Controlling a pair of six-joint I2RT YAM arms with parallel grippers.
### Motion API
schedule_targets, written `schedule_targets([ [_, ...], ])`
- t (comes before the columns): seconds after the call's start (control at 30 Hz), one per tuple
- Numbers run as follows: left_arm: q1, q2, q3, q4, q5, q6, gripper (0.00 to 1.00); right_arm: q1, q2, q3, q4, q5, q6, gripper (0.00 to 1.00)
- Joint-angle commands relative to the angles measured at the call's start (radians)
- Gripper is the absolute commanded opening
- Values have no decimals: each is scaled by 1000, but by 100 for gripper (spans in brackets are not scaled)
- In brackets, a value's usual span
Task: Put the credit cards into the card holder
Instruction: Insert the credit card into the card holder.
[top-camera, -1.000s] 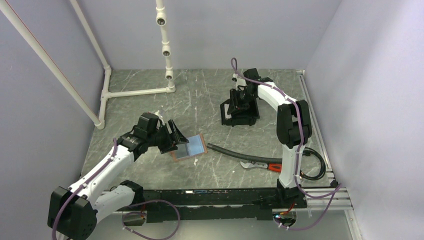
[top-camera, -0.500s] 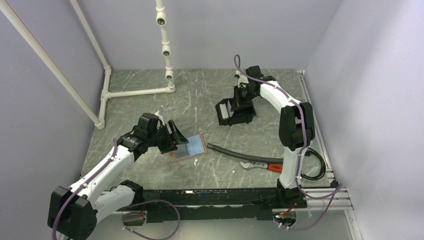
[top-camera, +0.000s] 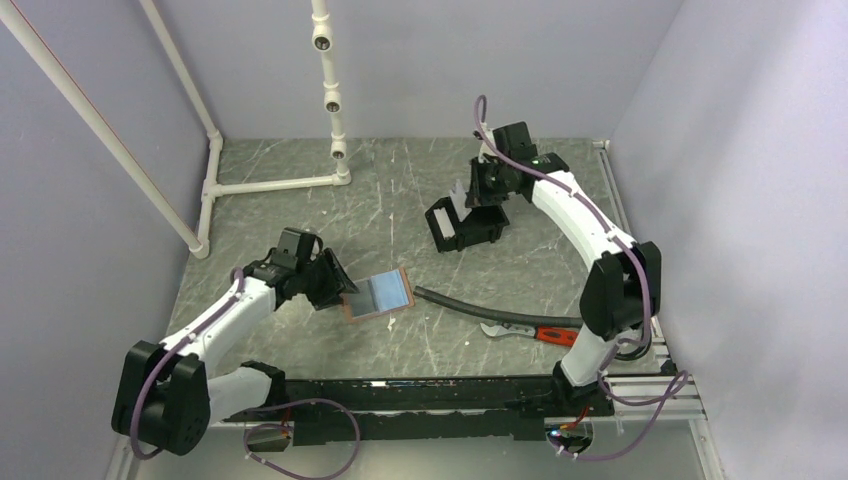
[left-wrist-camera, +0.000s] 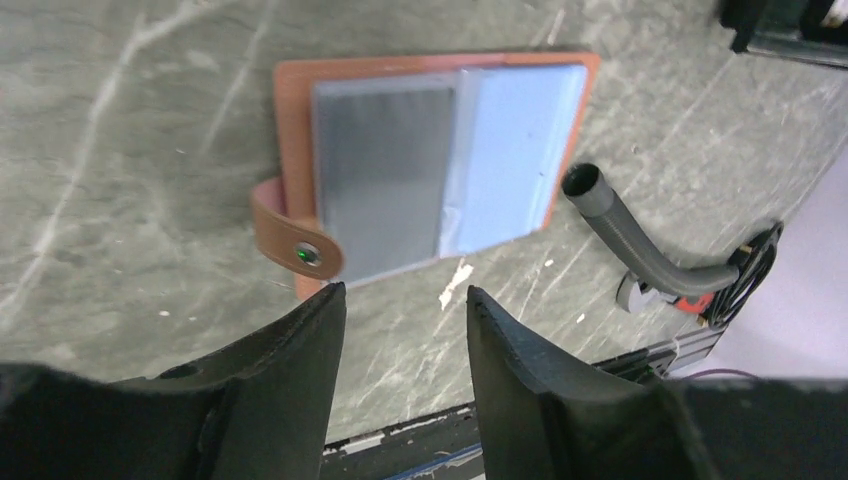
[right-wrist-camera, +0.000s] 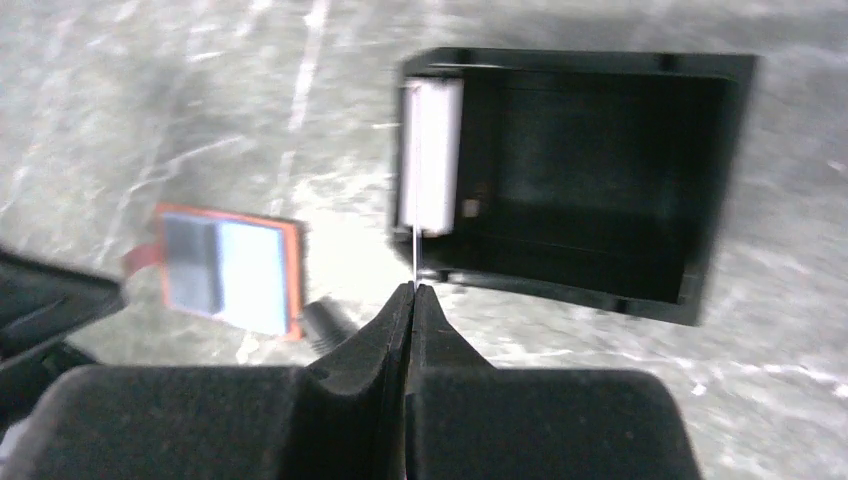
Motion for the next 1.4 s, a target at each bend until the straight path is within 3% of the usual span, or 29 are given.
schedule_targets([
  [0.0, 67, 24, -23, 59, 60, 55, 54, 126, -65, -70, 104, -174, 83, 0],
  [0.1, 82, 65, 4, 28, 54, 82, 60, 214, -25, -167, 242, -370, 218, 0],
  [0.23, 82, 101, -3, 23, 42, 88, 62, 306, 30, -270, 389, -438, 401, 0],
  [0.33, 82, 129, -11, 19, 50, 84, 58, 311, 37, -328, 413, -382, 570, 0],
  [0.43, 82, 112, -37, 40, 61, 65, 56, 323, -7, -382, 421, -225, 722, 0],
  [0.53, 82, 86, -45, 38, 49, 60, 57, 378, -23, -315, 249, 15, 788, 0],
  [0.77, 82, 88, -35, 27, 43, 69, 56, 489, 90, -65, -103, 310, 859, 0],
  [1.27, 82, 132, -59, 65, 42, 72, 57, 517, 77, -44, -101, 347, 840, 0],
  [1.37, 82, 144, -64, 70, 38, 77, 57, 517, 68, -76, -26, 258, 753, 0],
])
